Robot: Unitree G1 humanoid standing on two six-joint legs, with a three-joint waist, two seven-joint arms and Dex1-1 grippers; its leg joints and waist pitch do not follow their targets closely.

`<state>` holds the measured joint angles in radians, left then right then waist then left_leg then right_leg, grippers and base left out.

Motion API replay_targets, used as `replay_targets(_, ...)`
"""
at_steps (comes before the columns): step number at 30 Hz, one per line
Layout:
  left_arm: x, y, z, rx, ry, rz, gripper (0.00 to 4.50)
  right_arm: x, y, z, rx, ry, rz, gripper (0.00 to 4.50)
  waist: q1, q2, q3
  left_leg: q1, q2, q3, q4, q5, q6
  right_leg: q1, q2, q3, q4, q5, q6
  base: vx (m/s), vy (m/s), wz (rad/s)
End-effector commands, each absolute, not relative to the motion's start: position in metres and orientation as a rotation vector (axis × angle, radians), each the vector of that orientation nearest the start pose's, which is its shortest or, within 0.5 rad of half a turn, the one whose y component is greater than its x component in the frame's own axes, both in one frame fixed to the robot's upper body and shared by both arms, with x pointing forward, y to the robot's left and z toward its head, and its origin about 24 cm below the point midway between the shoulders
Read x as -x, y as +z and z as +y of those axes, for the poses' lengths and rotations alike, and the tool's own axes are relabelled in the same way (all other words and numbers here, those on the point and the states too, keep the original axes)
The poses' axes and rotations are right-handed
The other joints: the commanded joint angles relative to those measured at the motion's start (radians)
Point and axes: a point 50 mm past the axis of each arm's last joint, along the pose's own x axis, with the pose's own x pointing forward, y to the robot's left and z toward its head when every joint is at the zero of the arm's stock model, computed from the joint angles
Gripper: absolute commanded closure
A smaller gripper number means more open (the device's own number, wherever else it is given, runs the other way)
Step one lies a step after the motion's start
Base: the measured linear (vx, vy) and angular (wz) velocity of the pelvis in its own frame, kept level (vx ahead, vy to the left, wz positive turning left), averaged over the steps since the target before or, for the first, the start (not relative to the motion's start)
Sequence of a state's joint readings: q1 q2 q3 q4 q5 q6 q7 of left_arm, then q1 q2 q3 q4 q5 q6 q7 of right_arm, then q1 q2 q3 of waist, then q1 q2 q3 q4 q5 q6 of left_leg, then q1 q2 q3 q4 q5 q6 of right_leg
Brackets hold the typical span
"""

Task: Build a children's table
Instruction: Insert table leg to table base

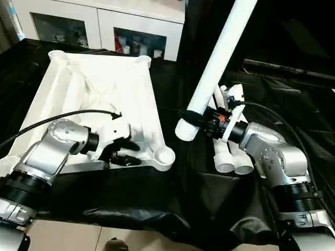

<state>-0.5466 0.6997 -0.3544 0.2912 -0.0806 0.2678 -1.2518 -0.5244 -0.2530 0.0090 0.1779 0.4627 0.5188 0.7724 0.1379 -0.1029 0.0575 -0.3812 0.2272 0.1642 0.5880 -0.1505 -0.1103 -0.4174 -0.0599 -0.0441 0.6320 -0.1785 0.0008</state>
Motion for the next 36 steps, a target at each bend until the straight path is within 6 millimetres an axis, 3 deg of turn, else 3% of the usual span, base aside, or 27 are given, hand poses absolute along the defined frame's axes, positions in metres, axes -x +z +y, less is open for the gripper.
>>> replay_targets(1, -0.303, 0.088, 0.191, -0.610, -1.283, 0.582, 2.95, -0.322, 0.124, -0.125, -0.208, 0.956, 0.116, 2.61, -0.007, 0.025, -0.068, 0.026, 0.000, 0.011, -0.073, -0.271, -0.071, 0.043, -0.062, 0.033, -0.072, -0.256, -0.142, 0.000, 0.000, 0.00)
replay_targets(2, -0.302, 0.087, 0.192, -0.615, -1.282, 0.591, 2.95, -0.322, 0.124, -0.125, -0.206, 0.957, 0.117, 2.61, -0.007, 0.025, -0.067, 0.027, 0.000, 0.011, -0.073, -0.274, -0.071, 0.042, -0.061, 0.033, -0.073, -0.261, -0.141, 0.000, 0.000, 0.00)
replay_targets(3, -0.302, 0.087, 0.192, -0.618, -1.282, 0.595, 3.02, -0.322, 0.124, -0.125, -0.205, 0.957, 0.116, 2.61, -0.006, 0.032, -0.068, 0.028, 0.000, 0.009, -0.073, -0.279, -0.073, 0.042, -0.062, 0.033, -0.072, -0.263, -0.141, 0.000, 0.000, 0.00)
replay_targets(16, -0.304, 0.086, 0.192, -0.588, -1.254, 0.592, 4.09, -0.318, 0.121, -0.125, -0.202, 0.973, 0.137, 2.61, -0.006, 0.025, -0.069, 0.027, 0.001, 0.010, -0.072, -0.273, -0.070, 0.044, -0.061, 0.032, -0.069, -0.240, -0.155, 0.000, 0.000, 0.00)
replay_targets(20, -0.303, 0.087, 0.178, -0.548, -1.243, 0.598, 4.33, -0.318, 0.117, -0.126, -0.194, 0.972, 0.157, 2.61, -0.005, 0.024, -0.067, 0.028, 0.002, 0.010, -0.071, -0.274, -0.067, 0.042, -0.063, 0.032, -0.071, -0.257, -0.157, 0.000, 0.000, 0.00)
replay_targets(21, -0.303, 0.087, 0.168, -0.529, -1.246, 0.583, 4.46, -0.318, 0.115, -0.126, -0.191, 0.973, 0.164, 2.61, -0.005, 0.020, -0.067, 0.025, 0.001, 0.010, -0.071, -0.274, -0.064, 0.044, -0.065, 0.032, -0.073, -0.275, -0.151, 0.000, 0.000, 0.00)
replay_targets(23, -0.304, 0.085, 0.151, -0.507, -1.240, 0.560, 4.49, -0.318, 0.113, -0.126, -0.186, 0.977, 0.177, 2.61, -0.006, 0.020, -0.068, 0.026, 0.003, 0.012, -0.070, -0.268, -0.065, 0.044, -0.064, 0.033, -0.073, -0.263, -0.153, 0.000, 0.000, 0.00)
replay_targets(25, -0.305, 0.084, 0.146, -0.502, -1.233, 0.555, 4.50, -0.318, 0.112, -0.126, -0.185, 0.978, 0.180, 2.61, -0.004, 0.016, -0.069, 0.020, 0.001, 0.011, -0.068, -0.242, -0.059, 0.048, -0.064, 0.032, -0.071, -0.244, -0.150, 0.000, 0.000, 0.00)
replay_targets(30, -0.309, 0.079, 0.128, -0.505, -1.204, 0.552, 4.50, -0.317, 0.109, -0.126, -0.176, 0.995, 0.204, 2.61, -0.003, 0.015, -0.070, 0.020, -0.001, 0.013, -0.066, -0.222, -0.048, 0.048, -0.061, 0.033, -0.076, -0.245, -0.137, 0.000, 0.000, 0.00)
replay_targets(36, -0.312, 0.080, 0.130, -0.529, -1.187, 0.525, 4.50, -0.316, 0.103, -0.129, -0.133, 1.011, 0.249, 2.61, -0.002, 0.011, -0.069, 0.020, -0.001, 0.011, -0.066, -0.232, -0.044, 0.048, -0.062, 0.031, -0.079, -0.270, -0.130, 0.000, 0.000, 0.00)
